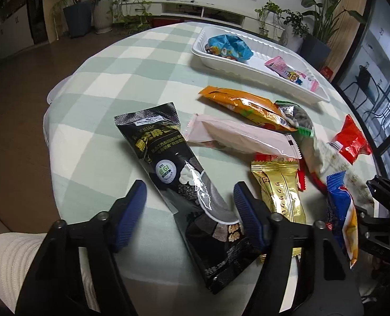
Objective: Organize snacks
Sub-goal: 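Grasp the black snack bar with the left gripper while the right gripper grasps the white long wrapper, then carry the black bar and white wrapper over the white tray with both grippers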
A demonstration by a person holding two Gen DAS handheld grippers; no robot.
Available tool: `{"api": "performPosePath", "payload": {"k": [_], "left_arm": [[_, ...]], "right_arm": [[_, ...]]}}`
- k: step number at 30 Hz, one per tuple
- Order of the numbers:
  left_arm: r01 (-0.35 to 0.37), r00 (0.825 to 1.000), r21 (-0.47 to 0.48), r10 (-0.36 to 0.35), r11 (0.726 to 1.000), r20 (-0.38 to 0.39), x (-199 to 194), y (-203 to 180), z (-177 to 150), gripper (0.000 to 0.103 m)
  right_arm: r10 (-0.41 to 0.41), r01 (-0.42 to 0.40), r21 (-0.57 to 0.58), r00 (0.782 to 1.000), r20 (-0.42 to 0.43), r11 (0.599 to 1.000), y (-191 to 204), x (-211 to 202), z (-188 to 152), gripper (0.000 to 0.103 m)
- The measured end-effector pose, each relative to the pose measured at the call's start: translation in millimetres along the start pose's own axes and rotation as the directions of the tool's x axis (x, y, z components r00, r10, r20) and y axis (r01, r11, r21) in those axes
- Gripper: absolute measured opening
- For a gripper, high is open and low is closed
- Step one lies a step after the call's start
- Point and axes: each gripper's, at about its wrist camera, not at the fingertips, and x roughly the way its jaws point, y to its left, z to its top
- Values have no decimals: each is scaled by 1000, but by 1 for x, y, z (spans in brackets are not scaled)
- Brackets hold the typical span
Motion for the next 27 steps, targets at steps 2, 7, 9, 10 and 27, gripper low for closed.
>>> {"api": "performPosePath", "payload": {"k": [2,7,9,10,27], "left_arm": [[-3,1000,1,3,1000,10,-1,3,0,39],[39,999,-44,-39,998,14,-2,16,3,25],[63,998,-68,-62,996,15,-3,21,3,23],[80,997,-77,-80,994,15,-4,22,3,22],[305,951,-254,-309,918,25,-13,47,0,21]], "right_arm": [[10,-10,-10,1000,8,1000,4,-1,0,19],[26,-26,11,1000,17,1000,5,-2,0,15],[63,-64,51,998,24,997,-1,-5,-1,15],[81,-83,75,996,31,994,-4,-7,-1,14],[383,-427,445,904,190,787,-52,-15,-12,14]]}}
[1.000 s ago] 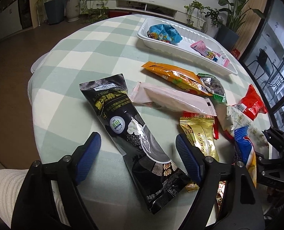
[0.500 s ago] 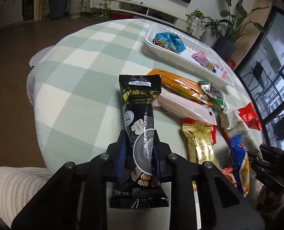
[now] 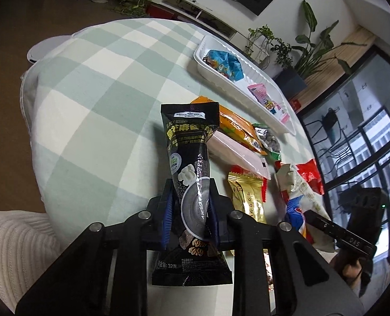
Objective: Organize snacks
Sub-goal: 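Carry the black bar and white wrapper over the white tray with both grippers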
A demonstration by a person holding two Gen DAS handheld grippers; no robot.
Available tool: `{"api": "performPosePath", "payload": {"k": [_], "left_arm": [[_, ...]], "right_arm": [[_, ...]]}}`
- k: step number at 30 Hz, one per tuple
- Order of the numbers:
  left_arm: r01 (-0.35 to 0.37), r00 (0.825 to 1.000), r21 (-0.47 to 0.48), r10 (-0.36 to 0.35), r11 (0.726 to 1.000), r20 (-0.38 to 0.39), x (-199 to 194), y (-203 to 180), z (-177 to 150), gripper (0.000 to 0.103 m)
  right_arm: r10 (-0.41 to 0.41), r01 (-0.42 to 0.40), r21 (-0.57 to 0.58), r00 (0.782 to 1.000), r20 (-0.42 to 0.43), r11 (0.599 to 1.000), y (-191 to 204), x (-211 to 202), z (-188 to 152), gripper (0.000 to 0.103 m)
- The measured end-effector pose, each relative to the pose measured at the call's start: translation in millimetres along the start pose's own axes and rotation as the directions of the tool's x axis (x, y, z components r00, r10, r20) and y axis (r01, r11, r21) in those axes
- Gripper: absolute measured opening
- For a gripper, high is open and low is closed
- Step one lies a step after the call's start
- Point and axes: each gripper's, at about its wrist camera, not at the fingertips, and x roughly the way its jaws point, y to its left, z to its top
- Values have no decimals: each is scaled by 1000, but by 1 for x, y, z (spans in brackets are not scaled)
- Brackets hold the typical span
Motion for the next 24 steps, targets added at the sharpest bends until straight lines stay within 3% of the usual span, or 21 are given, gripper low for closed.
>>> {"api": "performPosePath", "payload": {"k": [6,13,24], "left_arm": [[66,998,-40,-66,997,1,-6,3,3,21],[131,991,-56,-130,990,10,-13,-2,10,21],[198,980,-62,-197,978,14,-18,-14,26,21]], "right_arm": [[136,-141,155,990,40,978,-17,-6,0,14],[276,-293,262,956,99,920,-24,-5,2,14],[358,-398,334,917,176,854,-33,-5,24,14]]}}
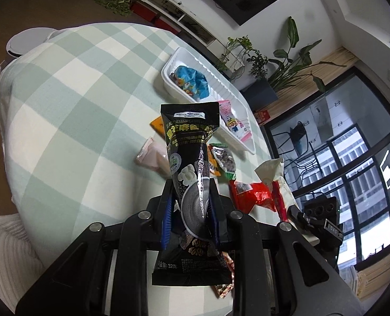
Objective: Organize snacks
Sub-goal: 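Carry the black bar and white wrapper over the white tray with both grippers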
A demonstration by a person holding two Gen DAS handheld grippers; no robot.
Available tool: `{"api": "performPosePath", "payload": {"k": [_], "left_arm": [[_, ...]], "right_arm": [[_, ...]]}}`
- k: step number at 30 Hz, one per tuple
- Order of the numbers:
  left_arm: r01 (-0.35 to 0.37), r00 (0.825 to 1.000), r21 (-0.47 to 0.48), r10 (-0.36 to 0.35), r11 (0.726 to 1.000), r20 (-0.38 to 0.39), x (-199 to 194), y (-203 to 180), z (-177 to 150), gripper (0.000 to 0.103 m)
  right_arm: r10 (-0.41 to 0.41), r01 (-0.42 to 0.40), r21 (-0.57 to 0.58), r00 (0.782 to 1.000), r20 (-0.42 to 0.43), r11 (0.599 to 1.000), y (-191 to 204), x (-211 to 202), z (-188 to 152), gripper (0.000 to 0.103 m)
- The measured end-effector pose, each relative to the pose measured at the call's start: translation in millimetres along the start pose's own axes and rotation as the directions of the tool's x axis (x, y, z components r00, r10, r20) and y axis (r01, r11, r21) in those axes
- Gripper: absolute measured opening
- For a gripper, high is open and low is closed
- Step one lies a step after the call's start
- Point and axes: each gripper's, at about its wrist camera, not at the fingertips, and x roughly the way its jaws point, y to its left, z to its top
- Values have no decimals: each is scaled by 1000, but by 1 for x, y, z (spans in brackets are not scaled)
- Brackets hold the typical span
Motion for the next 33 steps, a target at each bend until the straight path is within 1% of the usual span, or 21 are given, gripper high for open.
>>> {"api": "performPosePath", "payload": {"k": [7,11,21,27,33], "left_arm": [[21,1000,33,-21,999,5,7,-19,26,21],[34,999,41,-34,999,4,14,-27,45,21],[34,999,73,-33,997,-10,42,-45,92,21],[27,999,120,-24,992,-27,68,-64,119,21],[22,998,147,-14,989,-58,102,-79,142,21]], "right_arm": [[39,-40,32,998,50,999,4,8,33,14],[45,-48,36,996,82,998,7,10,56,14],[69,-78,60,987,142,995,9,25,111,14],[71,-87,83,982,176,993,3,38,138,14],[39,-61,103,978,205,993,-8,49,165,14]]}}
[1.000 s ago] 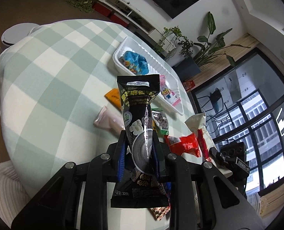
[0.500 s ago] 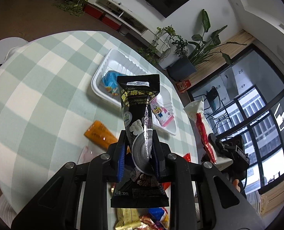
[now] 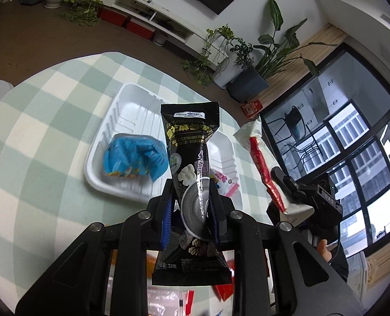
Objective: Organize snacks
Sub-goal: 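Carry the black bar and white wrapper over the white tray with both grippers, then lower both snacks into the tray, open both grippers and withdraw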
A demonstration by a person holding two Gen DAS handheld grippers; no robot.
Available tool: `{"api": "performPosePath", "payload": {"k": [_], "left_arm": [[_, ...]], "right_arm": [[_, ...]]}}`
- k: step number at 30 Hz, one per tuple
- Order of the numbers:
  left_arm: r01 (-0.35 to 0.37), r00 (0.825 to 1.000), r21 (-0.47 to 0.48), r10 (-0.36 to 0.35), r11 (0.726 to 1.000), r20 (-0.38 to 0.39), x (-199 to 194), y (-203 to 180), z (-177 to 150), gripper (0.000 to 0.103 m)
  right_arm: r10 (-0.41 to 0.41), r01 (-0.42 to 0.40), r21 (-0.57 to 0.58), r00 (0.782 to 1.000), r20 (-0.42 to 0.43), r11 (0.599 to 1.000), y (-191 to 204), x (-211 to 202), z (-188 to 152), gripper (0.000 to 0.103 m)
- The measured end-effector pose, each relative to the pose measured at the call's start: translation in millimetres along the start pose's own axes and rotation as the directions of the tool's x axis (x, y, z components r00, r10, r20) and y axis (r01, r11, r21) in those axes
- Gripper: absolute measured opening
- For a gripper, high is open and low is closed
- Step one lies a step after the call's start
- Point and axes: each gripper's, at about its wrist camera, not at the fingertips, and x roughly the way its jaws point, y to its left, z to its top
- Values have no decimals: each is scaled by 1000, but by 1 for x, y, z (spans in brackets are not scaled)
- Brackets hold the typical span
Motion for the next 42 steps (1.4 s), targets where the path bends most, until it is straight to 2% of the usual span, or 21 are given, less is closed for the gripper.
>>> {"api": "performPosePath", "payload": {"k": [7,18,21,23,25,29,39,42], "left_arm": [[-30,999,29,31,999,-40,42,-5,18,21],[-100,991,101,109,990,-83,111,-8,30,21],[-140,986,150,151,979,-70,123,-14,32,22],[-163,983,167,175,972,-63,130,-16,33,23],[-176,980,170,189,970,-60,136,-14,35,23],[-200,978,190,208,961,-24,138,-16,38,27],[-208,978,210,209,955,21,100,-19,23,27],[-207,978,206,205,956,34,81,-19,12,36]], "right_arm": [[-51,50,31,999,16,998,-20,14,22,14],[-155,155,-19,988,11,988,-27,28,33,18],[-210,211,-68,977,25,975,-23,29,34,23],[-230,232,-83,973,29,969,-23,28,35,35],[-238,240,-95,971,34,966,-22,27,36,38],[-250,254,-130,967,43,959,-16,26,36,40],[-265,270,-234,963,53,934,11,19,24,47],[-264,269,-256,963,53,929,20,14,16,49]]}}
